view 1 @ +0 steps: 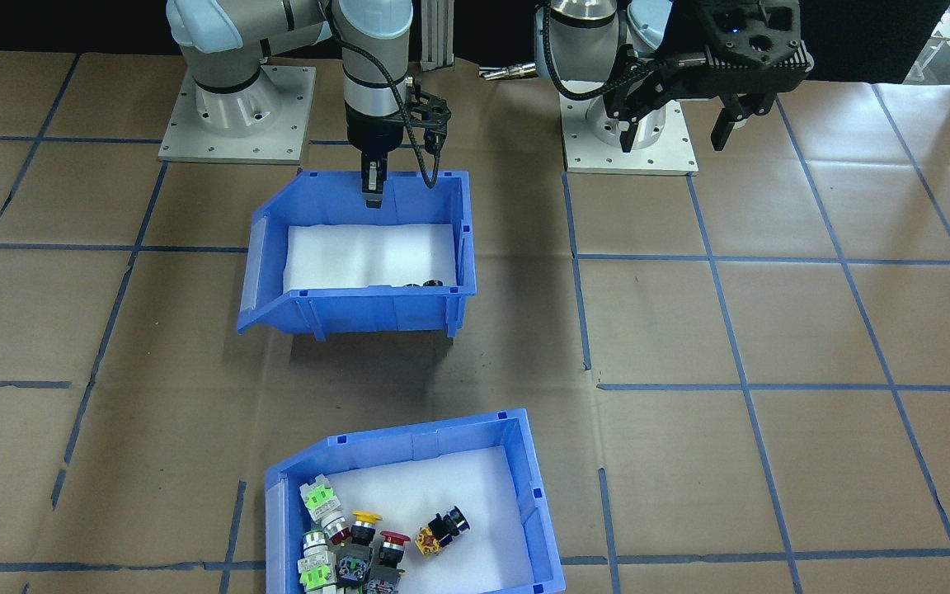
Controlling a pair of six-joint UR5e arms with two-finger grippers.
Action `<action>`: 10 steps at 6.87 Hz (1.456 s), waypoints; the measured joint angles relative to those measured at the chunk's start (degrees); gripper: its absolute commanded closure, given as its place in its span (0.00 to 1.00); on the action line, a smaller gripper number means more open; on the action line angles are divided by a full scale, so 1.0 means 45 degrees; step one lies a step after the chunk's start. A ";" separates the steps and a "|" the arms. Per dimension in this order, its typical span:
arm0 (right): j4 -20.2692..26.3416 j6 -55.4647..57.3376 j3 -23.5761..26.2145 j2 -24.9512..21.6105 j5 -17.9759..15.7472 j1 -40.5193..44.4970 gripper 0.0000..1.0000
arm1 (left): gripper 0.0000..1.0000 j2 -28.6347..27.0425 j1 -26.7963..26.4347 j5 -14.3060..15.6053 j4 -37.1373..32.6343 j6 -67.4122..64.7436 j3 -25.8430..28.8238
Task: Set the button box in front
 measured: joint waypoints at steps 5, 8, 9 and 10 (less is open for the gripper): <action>-0.1373 0.1121 -0.0016 0.1110 0.0162 0.0692 0.00 | 0.00 0.0272 0.0037 0.0091 0.0327 0.0104 -0.0502; -0.1112 0.1748 -0.0065 0.1012 0.0569 0.0702 0.00 | 0.00 0.0277 0.0059 0.0134 0.0331 0.0103 -0.0467; -0.0544 0.1777 -0.0245 0.0718 0.0575 0.0584 0.00 | 0.00 0.0282 0.0059 0.0128 0.0323 0.0094 -0.0465; 0.0226 0.1776 -0.0488 0.0247 0.0598 0.0303 0.00 | 0.00 0.0280 0.0061 0.0083 0.0322 0.0089 -0.0473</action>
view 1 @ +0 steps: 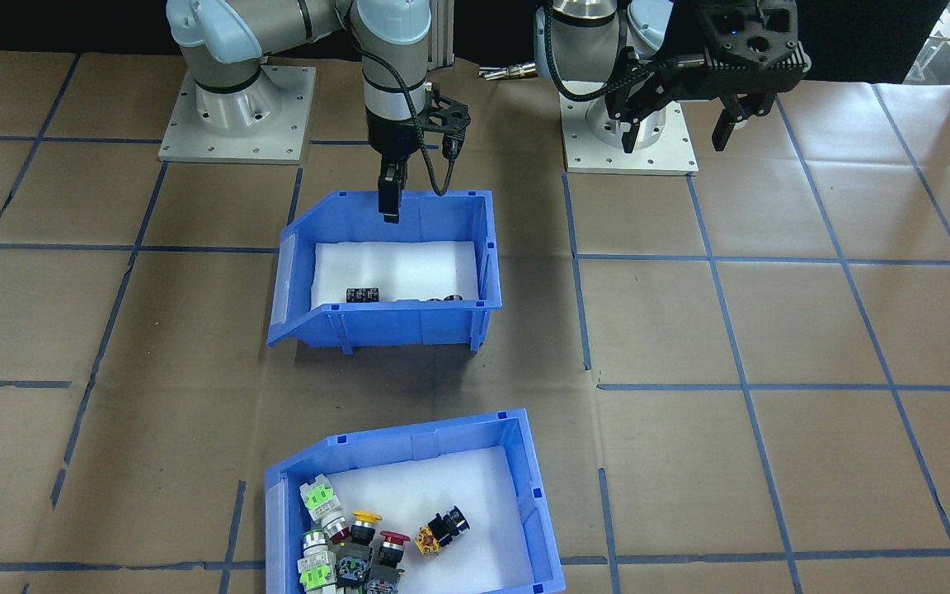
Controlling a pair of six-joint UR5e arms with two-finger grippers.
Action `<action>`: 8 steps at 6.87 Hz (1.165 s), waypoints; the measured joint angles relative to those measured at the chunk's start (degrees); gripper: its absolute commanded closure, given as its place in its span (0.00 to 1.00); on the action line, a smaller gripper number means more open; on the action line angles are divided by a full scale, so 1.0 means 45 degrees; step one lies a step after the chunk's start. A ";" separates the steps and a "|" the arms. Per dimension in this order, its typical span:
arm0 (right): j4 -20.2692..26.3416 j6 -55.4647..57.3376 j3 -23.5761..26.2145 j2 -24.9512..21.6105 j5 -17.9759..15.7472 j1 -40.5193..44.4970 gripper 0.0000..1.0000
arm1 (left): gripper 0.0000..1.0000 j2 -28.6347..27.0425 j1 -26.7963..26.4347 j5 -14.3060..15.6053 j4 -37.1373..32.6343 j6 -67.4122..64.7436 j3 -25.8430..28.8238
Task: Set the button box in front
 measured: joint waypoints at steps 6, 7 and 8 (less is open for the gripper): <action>0.3561 0.1880 -0.3688 -0.0838 0.0124 -0.4758 0.00 | 0.00 -0.0038 0.0172 -0.0727 0.0033 0.0017 -0.0076; 0.3959 0.2511 -0.4207 -0.0828 0.0135 -0.5905 0.00 | 0.00 -0.0037 0.0178 -0.0704 0.0033 0.0017 -0.0077; 0.4074 0.3468 -0.4443 -0.0784 0.0150 -0.6791 0.00 | 0.00 -0.0032 0.0183 -0.0700 0.0033 0.0017 -0.0078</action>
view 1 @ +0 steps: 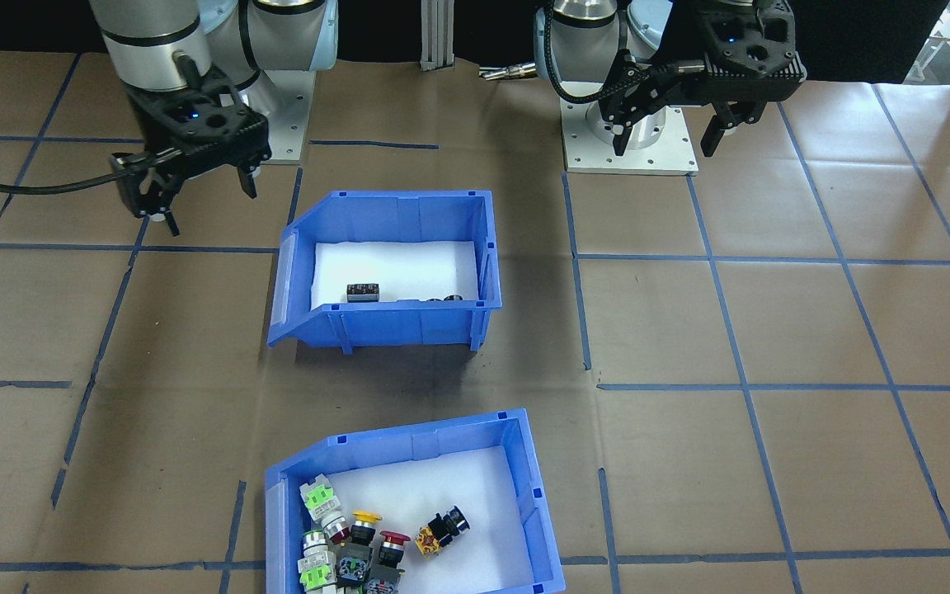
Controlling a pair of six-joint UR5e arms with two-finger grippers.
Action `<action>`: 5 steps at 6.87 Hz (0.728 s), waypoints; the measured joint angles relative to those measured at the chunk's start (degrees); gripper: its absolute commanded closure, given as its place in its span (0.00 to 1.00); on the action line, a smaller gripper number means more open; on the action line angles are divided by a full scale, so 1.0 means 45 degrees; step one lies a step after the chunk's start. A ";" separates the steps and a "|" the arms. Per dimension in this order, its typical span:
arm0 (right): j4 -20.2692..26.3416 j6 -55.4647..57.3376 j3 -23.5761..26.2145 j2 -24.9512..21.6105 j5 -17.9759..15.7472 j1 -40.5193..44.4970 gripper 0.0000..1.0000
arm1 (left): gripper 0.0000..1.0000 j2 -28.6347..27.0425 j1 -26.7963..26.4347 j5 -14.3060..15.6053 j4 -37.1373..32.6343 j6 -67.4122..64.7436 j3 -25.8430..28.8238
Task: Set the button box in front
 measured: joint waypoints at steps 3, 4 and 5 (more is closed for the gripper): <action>0.0279 0.5755 -0.1059 0.1011 0.0243 -0.0676 0.00 | 0.00 0.0014 0.0001 -0.0021 0.0000 -0.0017 0.0000; 0.0824 0.7277 -0.1845 0.1505 0.0517 -0.0671 0.00 | 0.00 0.0015 0.0002 -0.0014 0.0000 -0.0019 0.0000; 0.1362 0.8340 -0.2534 0.1869 0.0629 -0.0554 0.00 | 0.00 0.0016 0.0002 0.0000 -0.0005 -0.0015 0.0000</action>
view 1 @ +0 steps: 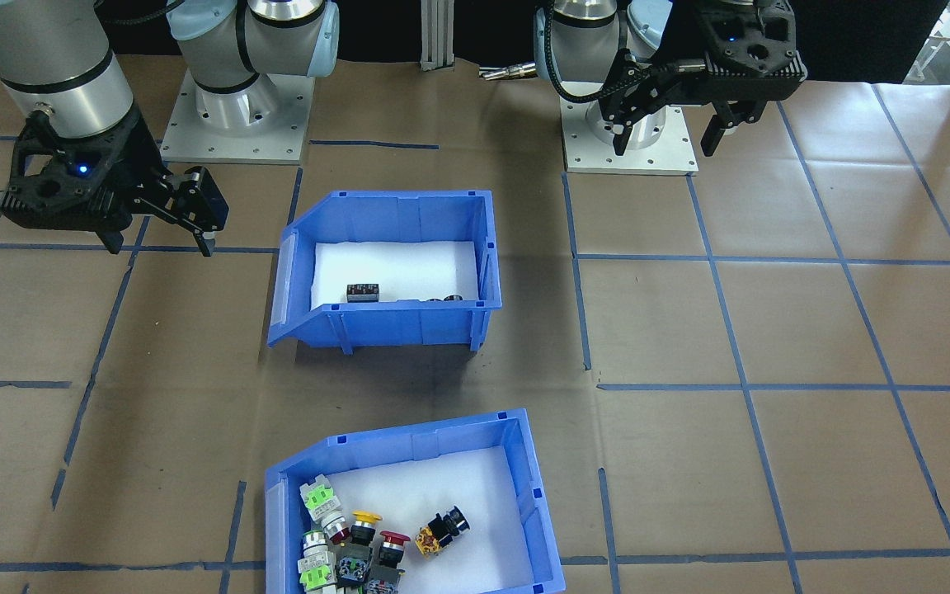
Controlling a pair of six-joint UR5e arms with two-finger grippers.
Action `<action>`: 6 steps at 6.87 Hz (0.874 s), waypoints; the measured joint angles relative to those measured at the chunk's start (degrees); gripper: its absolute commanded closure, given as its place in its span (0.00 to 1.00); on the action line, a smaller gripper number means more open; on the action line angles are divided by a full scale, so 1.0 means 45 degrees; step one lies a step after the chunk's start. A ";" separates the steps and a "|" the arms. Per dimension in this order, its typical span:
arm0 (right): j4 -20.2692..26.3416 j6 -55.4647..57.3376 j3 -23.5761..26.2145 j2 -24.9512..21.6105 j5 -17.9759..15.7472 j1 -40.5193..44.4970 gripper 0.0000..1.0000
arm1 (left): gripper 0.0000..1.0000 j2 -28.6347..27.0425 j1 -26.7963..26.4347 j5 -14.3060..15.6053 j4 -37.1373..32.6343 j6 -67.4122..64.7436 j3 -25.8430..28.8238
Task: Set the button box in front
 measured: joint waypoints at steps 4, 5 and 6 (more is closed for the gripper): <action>0.0398 0.0773 -0.0645 0.0245 0.0060 0.0375 0.00 | 0.00 -0.0012 -0.0015 0.0009 -0.0002 0.0638 -0.0016; 0.0398 0.0768 -0.0657 0.0246 0.0038 0.0374 0.00 | 0.00 -0.0023 -0.0014 -0.0007 0.0008 0.0917 -0.0019; 0.0395 0.0760 -0.0661 0.0246 0.0010 0.0373 0.00 | 0.00 -0.0031 -0.0012 -0.0025 0.0013 0.1168 -0.0019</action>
